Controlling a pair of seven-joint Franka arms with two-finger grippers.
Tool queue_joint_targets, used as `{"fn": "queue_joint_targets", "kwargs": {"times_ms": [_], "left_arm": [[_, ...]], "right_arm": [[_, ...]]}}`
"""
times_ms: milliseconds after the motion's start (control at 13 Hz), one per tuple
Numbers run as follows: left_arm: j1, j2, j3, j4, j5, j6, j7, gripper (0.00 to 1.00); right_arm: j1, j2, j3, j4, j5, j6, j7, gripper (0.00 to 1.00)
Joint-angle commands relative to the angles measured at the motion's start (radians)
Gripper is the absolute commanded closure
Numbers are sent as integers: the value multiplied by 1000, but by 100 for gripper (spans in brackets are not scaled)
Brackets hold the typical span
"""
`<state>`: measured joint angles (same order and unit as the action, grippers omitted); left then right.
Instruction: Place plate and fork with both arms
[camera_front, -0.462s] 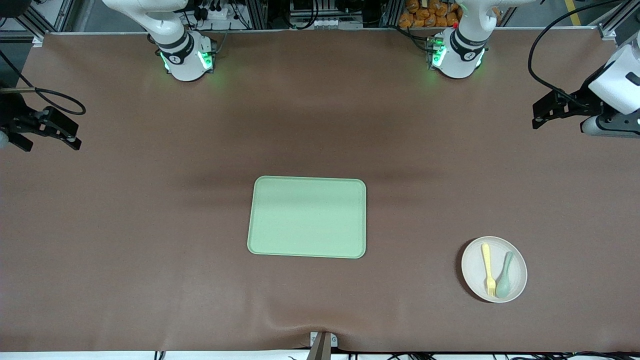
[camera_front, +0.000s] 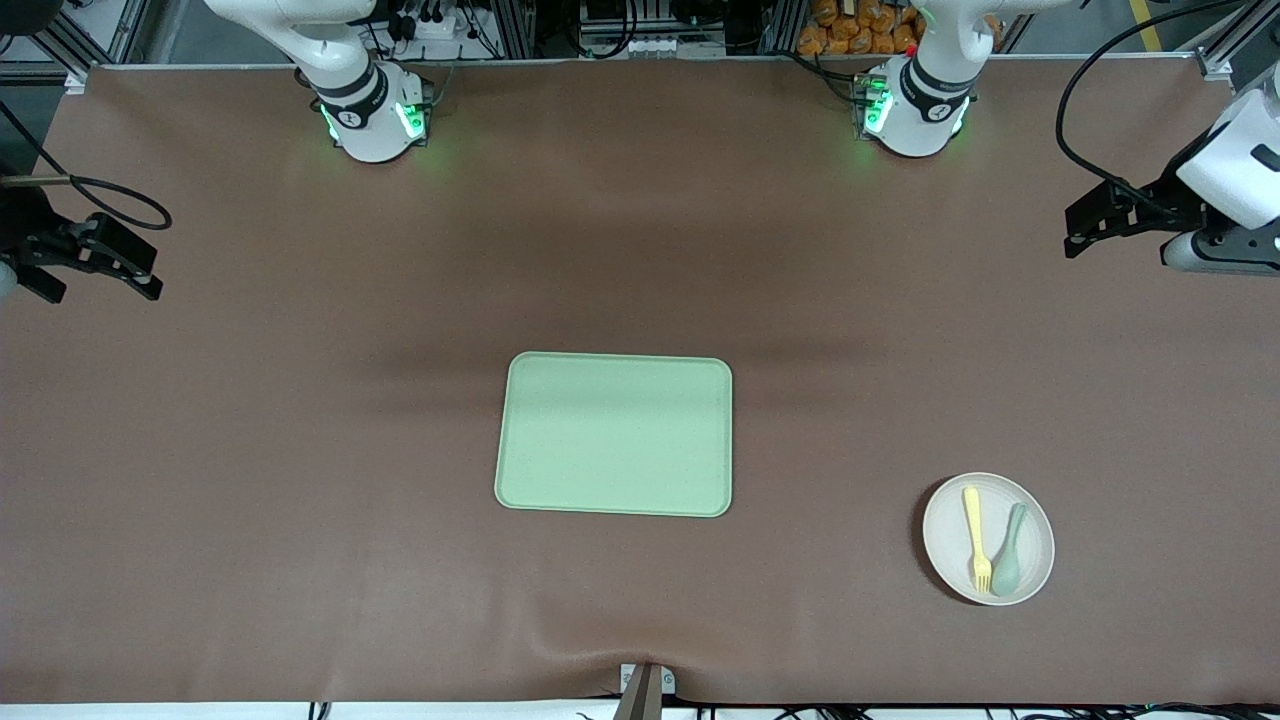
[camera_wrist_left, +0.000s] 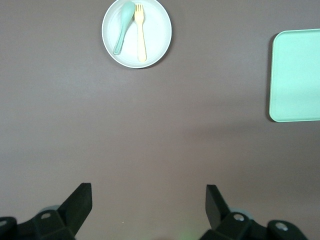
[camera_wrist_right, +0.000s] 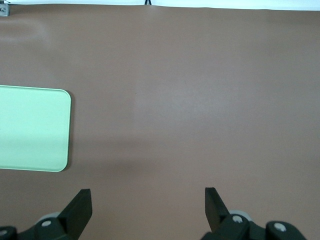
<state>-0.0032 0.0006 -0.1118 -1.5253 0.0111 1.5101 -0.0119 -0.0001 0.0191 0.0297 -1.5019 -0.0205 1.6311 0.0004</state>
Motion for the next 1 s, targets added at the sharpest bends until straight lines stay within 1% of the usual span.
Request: {"fn": "queue_joint_targets", "kwargs": {"times_ms": [0, 923], "left_arm": [[0, -4, -2, 2, -3, -11, -13, 0], [14, 10, 6, 1, 1, -10, -8, 0]], "right_arm": [[-9, 10, 6, 20, 13, -13, -10, 0], [-9, 9, 6, 20, 13, -13, -10, 0]]}}
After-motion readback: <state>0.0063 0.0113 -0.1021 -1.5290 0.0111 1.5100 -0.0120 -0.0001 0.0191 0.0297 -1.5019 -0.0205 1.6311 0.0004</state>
